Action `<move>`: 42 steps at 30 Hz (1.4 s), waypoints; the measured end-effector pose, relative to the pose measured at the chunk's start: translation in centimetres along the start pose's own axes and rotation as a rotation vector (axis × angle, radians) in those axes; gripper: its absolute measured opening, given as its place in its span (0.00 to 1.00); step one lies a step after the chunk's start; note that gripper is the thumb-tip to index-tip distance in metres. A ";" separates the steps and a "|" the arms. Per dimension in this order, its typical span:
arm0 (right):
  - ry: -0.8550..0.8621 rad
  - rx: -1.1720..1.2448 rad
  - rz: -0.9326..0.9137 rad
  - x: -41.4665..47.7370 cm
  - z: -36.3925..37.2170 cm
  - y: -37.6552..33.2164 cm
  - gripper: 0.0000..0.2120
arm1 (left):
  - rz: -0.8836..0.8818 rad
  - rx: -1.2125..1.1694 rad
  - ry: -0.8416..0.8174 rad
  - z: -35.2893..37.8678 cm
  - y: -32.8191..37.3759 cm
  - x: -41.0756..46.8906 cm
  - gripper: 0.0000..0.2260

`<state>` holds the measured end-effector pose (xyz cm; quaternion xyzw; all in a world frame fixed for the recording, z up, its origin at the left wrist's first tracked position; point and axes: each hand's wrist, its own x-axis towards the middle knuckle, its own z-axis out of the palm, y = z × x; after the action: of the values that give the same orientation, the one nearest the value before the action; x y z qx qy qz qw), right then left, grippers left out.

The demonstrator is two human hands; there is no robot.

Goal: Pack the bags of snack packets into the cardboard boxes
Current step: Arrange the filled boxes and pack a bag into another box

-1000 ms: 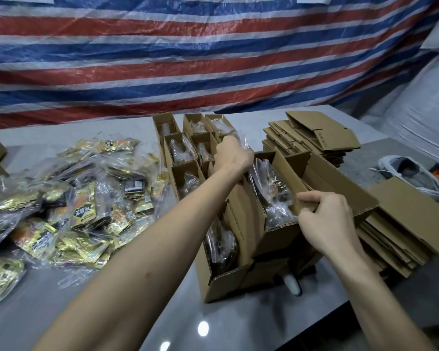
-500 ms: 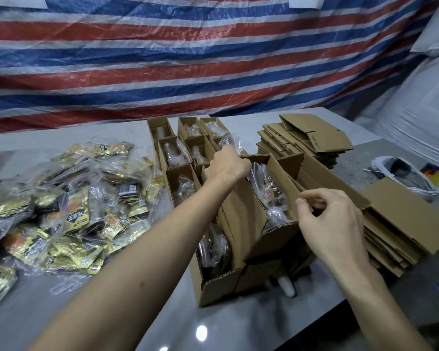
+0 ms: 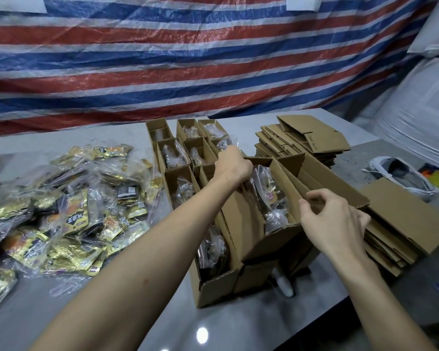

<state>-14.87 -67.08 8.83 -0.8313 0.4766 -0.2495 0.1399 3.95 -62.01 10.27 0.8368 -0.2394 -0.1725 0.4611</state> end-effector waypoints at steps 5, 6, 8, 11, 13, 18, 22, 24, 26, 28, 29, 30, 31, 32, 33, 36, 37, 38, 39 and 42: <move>-0.012 -0.001 0.015 0.4 0.2 -0.1 0.10 | -0.057 -0.110 0.004 -0.8 -0.4 0.4 0.09; -0.013 0.009 0.021 0.4 0.3 -0.1 0.12 | -0.063 -0.123 0.012 -0.9 -0.5 0.5 0.10; -0.009 0.038 0.029 0.5 0.2 -0.2 0.14 | -0.082 -0.174 0.022 -1.1 -0.9 0.7 0.10; -0.002 0.065 0.029 0.6 0.2 -0.1 0.16 | -0.168 -0.315 0.021 -1.4 -1.6 1.0 0.11; 0.002 0.092 0.041 0.8 0.2 0.0 0.17 | -0.241 -0.407 0.005 -1.5 -1.9 1.2 0.13; -0.017 0.071 0.035 1.0 0.6 0.2 0.24 | -0.247 -0.431 0.004 -1.3 -2.1 1.4 0.14; -0.015 0.024 0.016 0.8 0.8 0.3 0.19 | -0.244 -0.405 0.003 -1.4 -3.1 1.6 0.11; -0.014 0.001 0.007 0.6 0.9 0.3 0.16 | -0.270 -0.392 0.009 -1.5 -4.0 1.5 0.10; -0.014 -0.022 -0.005 0.4 1.0 0.3 0.15 | -0.286 -0.368 0.025 -1.6 -4.5 1.5 0.09; -0.016 -0.039 -0.009 0.3 1.2 0.3 0.15 | -0.273 -0.332 0.033 -1.7 -4.6 1.3 0.07; -0.015 -0.044 -0.008 0.3 1.2 0.3 0.15 | -0.262 -0.318 0.025 -1.7 -4.4 1.2 0.06; -0.016 -0.046 -0.008 0.3 1.3 0.3 0.16 | -0.253 -0.309 0.014 -1.8 -4.3 1.1 0.06; -0.016 -0.046 -0.008 0.4 1.3 0.2 0.16 | -0.245 -0.305 0.002 -1.8 -4.2 1.0 0.07; -0.017 -0.047 -0.009 0.4 1.4 0.2 0.17 | -0.240 -0.300 -0.008 -1.9 -4.1 0.9 0.07; -0.018 -0.046 -0.011 0.5 1.4 0.2 0.17 | -0.237 -0.290 -0.013 -1.9 -4.0 0.8 0.07; -0.020 -0.028 -0.017 0.4 1.4 0.3 0.18 | -0.247 -0.241 -0.020 -2.1 -4.1 0.4 0.09; -0.017 -0.020 -0.019 0.4 1.4 0.2 0.18 | -0.257 -0.231 -0.032 -2.2 -4.3 0.2 0.09; -0.013 -0.018 -0.021 0.4 1.4 0.2 0.19 | -0.269 -0.228 -0.053 -2.2 -4.4 0.0 0.07; -0.009 -0.020 -0.022 0.3 1.4 0.2 0.19 | -0.282 -0.230 -0.076 -2.2 -4.5 -0.2 0.06; 0.003 -0.033 -0.019 0.1 1.3 0.2 0.19 | -0.314 -0.212 -0.098 -2.3 -4.9 -0.8 0.04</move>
<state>-14.24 -67.28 7.66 -0.8377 0.4729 -0.2440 0.1230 5.64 -57.72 7.29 0.8012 -0.1087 -0.3071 0.5020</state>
